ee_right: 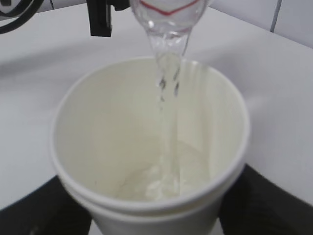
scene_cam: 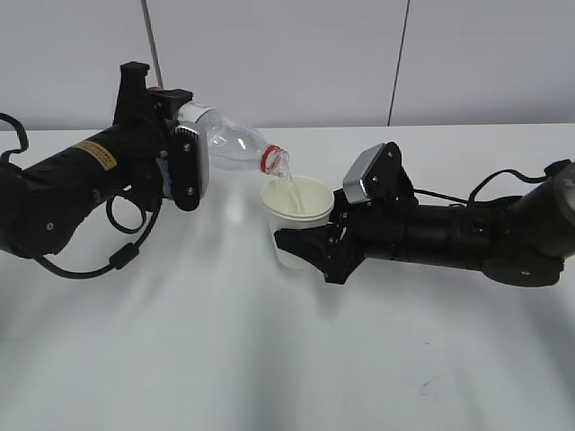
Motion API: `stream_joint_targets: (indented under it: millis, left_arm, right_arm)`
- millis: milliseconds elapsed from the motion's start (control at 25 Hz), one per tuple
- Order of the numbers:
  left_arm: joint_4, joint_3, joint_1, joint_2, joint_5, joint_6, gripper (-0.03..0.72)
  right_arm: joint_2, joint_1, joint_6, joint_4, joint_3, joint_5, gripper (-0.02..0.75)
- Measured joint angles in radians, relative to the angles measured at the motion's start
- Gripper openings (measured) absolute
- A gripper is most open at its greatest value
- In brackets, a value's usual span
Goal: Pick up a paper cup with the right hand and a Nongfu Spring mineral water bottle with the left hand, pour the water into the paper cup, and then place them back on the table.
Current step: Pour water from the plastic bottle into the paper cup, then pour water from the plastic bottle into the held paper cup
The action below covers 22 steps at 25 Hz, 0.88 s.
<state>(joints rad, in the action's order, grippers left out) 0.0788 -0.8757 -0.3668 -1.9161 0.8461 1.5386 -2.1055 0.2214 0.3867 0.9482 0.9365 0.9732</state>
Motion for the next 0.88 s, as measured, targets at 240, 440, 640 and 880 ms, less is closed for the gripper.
stream_joint_targets:
  millis: [240,440,640,880]
  left_arm:
    - [0.000,0.000,0.000,0.000,0.001,0.007,0.412]
    - [0.000,0.000,0.000,0.000,0.001,0.010,0.412]
    - [0.000,0.000,0.000,0.000,0.001,0.011,0.412]
    - [0.000,0.000,0.000,0.000,0.001,0.011,0.412]
  right_arm:
    - [0.000,0.000,0.000,0.000,0.000,-0.004,0.507]
    - [0.000,0.000,0.000,0.000,0.000,-0.004,0.507]
    - [0.000,0.000,0.000,0.000,0.000,-0.005,0.507]
    - [0.000,0.000,0.000,0.000,0.000,-0.005,0.507]
